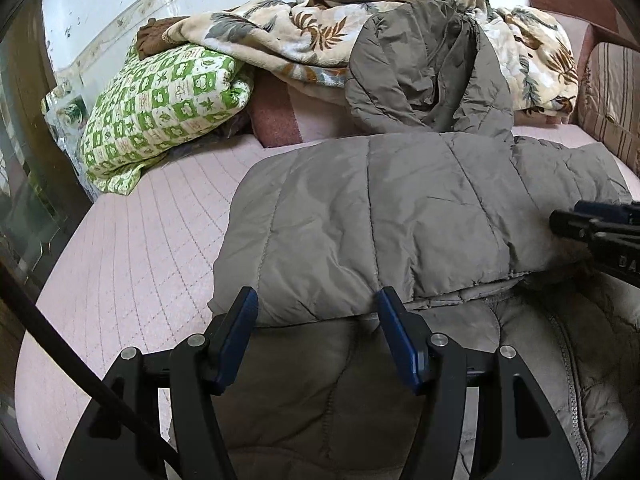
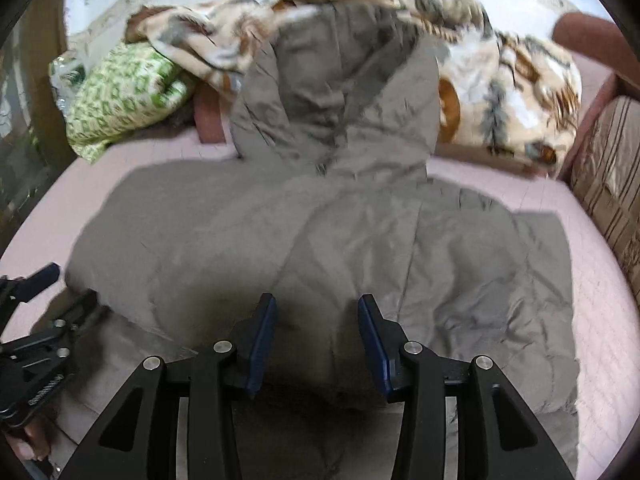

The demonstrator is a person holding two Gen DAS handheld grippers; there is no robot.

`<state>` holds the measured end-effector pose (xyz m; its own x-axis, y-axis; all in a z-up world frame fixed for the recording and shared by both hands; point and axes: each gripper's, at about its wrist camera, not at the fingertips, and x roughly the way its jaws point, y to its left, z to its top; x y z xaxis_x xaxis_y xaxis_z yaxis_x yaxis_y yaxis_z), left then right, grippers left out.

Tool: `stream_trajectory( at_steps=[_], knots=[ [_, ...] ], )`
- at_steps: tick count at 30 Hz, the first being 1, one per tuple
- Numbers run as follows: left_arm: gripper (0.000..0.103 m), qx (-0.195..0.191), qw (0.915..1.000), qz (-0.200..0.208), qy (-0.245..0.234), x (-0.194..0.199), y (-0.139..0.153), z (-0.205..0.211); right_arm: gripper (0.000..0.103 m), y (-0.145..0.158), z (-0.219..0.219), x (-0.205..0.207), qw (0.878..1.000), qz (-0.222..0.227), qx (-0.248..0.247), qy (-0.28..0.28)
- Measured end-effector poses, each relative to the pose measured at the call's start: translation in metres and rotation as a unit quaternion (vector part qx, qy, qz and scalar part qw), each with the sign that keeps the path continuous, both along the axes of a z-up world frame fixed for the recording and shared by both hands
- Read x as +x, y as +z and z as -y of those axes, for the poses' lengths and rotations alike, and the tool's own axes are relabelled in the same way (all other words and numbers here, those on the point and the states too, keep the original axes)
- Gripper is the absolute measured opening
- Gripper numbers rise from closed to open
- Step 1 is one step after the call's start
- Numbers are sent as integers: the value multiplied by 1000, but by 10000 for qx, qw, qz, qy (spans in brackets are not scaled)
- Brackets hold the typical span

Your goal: Fold large clothes

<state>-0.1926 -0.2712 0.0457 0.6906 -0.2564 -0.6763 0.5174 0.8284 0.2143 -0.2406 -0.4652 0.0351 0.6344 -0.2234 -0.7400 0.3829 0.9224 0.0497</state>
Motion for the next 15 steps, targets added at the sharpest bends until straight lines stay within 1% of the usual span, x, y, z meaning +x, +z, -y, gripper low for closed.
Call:
stream_trajectory(
  at_steps=[3,6,8,10,12,13,15],
  knots=[
    [61,27,10000,0,-12,1,-1,1,46,-7,9,2,9996,-108,266,-17],
    [61,56,10000,0,-21,1,-2,1,47,-8,9,2,9995,-146,283,-12],
    [61,53,10000,14,-26,0,-2,1,47,-6,10,0,9994,-114,317,-19],
    [62,54,10000,32,-33,-1,-2,1,47,1,16,-5,9985,-1,538,-70],
    [62,68,10000,57,-44,-3,-1,1,47,7,24,-12,9974,118,687,-190],
    [62,72,9999,60,-52,-4,-1,1,48,8,28,-14,9972,101,689,-285],
    [62,59,9999,64,-76,-7,1,1,49,4,37,-18,9962,-68,677,-542]
  ],
)
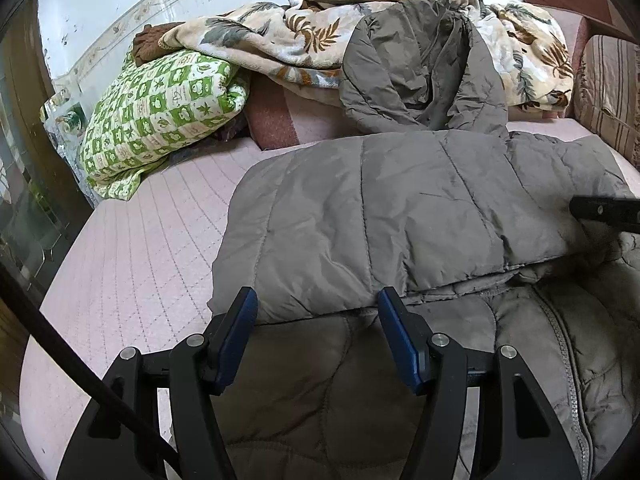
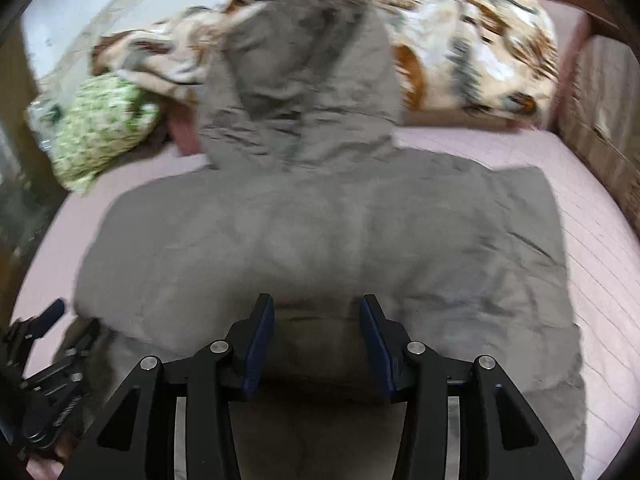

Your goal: Fold large clothes

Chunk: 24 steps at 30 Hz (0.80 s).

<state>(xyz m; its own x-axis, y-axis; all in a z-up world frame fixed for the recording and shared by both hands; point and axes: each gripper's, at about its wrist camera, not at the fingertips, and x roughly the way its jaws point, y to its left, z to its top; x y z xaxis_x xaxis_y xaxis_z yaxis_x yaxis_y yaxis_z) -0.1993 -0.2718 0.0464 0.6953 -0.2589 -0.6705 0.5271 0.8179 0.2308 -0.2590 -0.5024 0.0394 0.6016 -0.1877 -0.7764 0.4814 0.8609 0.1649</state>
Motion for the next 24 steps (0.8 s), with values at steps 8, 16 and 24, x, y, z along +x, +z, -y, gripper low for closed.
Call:
stream_trajectory(
  at_steps=[8,16,24],
  knots=[
    [62,-156,9998,73,-84,-11,11,-5,49,24,-5,-33,9990,223,399,13],
    [62,-413,9990,119,-85,-15,26,-14,57,71,-74,-147,9886,985,1111,-266],
    [62,-726,9974,-25,42,-11,36,-29,57,113,-199,-198,9769,1052,1604,937]
  ],
)
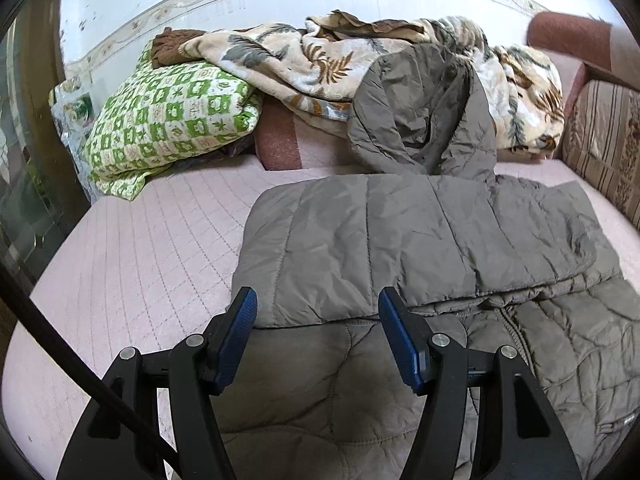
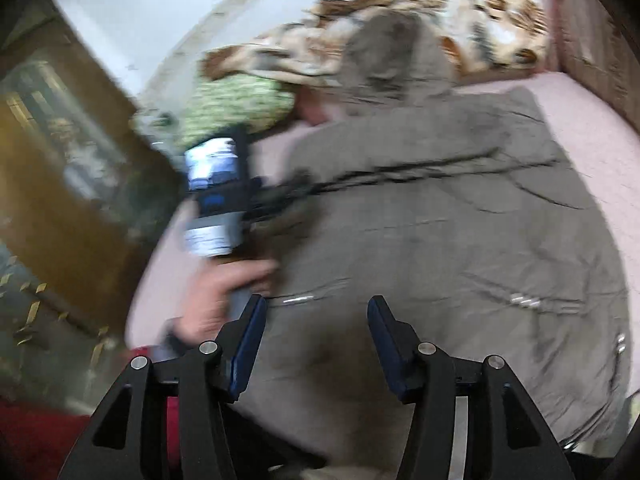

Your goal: Fold large clothes

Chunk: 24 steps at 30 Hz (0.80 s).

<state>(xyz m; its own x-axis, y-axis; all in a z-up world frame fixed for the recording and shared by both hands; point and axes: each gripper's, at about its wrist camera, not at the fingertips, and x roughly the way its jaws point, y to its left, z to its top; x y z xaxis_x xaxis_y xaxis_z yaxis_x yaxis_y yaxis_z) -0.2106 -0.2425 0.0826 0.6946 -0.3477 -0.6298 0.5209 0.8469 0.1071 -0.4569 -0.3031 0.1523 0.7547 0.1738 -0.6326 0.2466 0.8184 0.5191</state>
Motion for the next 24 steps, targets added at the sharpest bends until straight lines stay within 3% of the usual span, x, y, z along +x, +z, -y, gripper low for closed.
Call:
stream_trajectory(
  at_steps=[3,7,13,20,24],
  knots=[
    [62,-142,9999,-31,63,1,5,-9,61,26,-4,0,9992,378,90,22],
    [63,-316,9994,-79,131,4,12,-21,63,37,4,7,9985,226,-308,-388],
    [63,-469,9987,-115,148,11,19,-24,63,51,20,17,9972,239,-235,-673],
    [63,-573,9983,-88,118,11,25,-28,63,82,19,23,9958,524,-273,-694],
    [63,-643,9978,-82,162,13,29,-33,63,115,4,29,9944,877,-254,-523]
  ],
)
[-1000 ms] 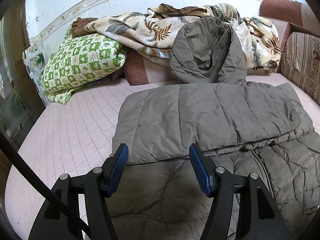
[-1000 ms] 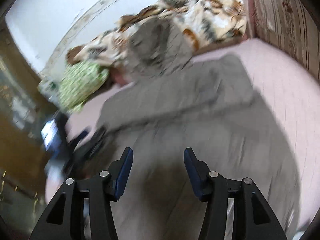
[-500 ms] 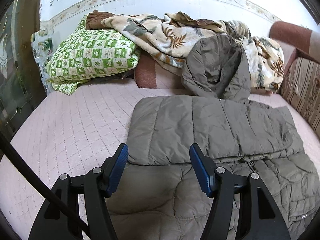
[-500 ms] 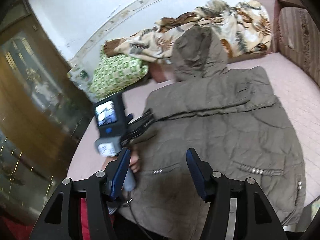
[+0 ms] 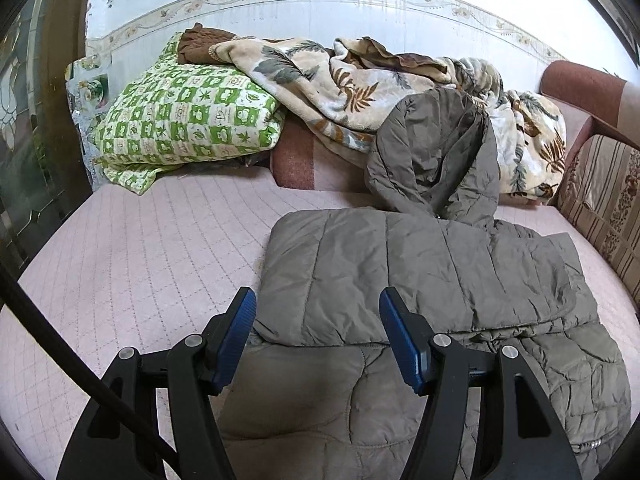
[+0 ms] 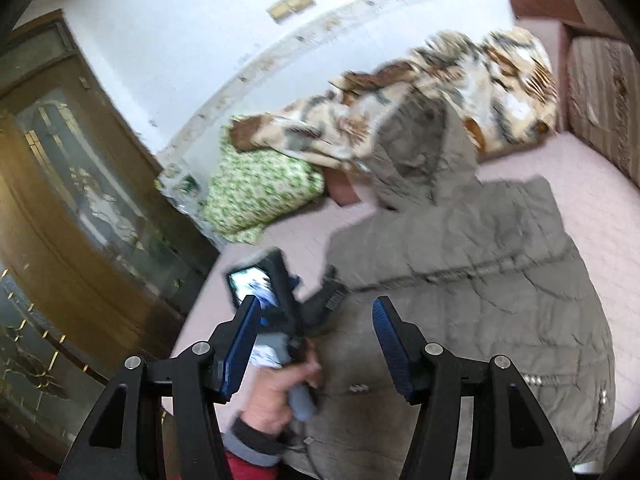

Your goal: Fold large clothes

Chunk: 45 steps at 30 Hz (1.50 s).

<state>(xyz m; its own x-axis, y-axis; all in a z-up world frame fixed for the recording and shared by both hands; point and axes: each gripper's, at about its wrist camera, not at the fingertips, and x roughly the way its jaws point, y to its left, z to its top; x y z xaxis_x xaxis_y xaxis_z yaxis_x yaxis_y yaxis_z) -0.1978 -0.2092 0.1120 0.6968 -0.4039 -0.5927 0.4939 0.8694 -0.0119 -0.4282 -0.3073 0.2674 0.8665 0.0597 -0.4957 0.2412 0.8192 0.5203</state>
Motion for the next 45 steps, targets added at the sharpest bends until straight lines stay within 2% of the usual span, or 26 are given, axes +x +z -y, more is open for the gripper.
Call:
stream_trajectory(
  at_steps=[4,9,15,20,25,31,34,38,41,45],
  knots=[
    [63,-67,10000,-29,45,1,2,-5,64,40,-18,3,9987,431,-184,222],
    [64,-83,10000,-31,36,3,3,-7,66,65,-27,9,9966,612,-485,262],
    [64,-49,10000,-28,35,3,3,-6,66,60,-23,23,9966,347,-713,230],
    [64,82,9999,-73,-28,2,-1,0,67,34,-4,38,9973,8,-721,115],
    [64,181,9998,-42,-122,0,-6,9,66,14,37,63,9968,-400,-677,-109],
    [64,42,9997,-73,-233,1,-9,15,66,32,101,113,9903,-605,-1128,-536],
    [64,-28,9995,-42,-317,2,-8,18,66,39,143,154,9909,-608,-979,-696],
    [65,-50,9990,95,-438,2,-7,26,66,38,191,217,9876,-644,-1070,-953],
    [65,-49,9987,63,-497,5,-10,31,66,24,228,264,9848,-738,-1047,-1177],
    [65,58,9985,90,-540,7,-17,39,69,-7,277,316,9836,-771,-716,-1465]
  ],
)
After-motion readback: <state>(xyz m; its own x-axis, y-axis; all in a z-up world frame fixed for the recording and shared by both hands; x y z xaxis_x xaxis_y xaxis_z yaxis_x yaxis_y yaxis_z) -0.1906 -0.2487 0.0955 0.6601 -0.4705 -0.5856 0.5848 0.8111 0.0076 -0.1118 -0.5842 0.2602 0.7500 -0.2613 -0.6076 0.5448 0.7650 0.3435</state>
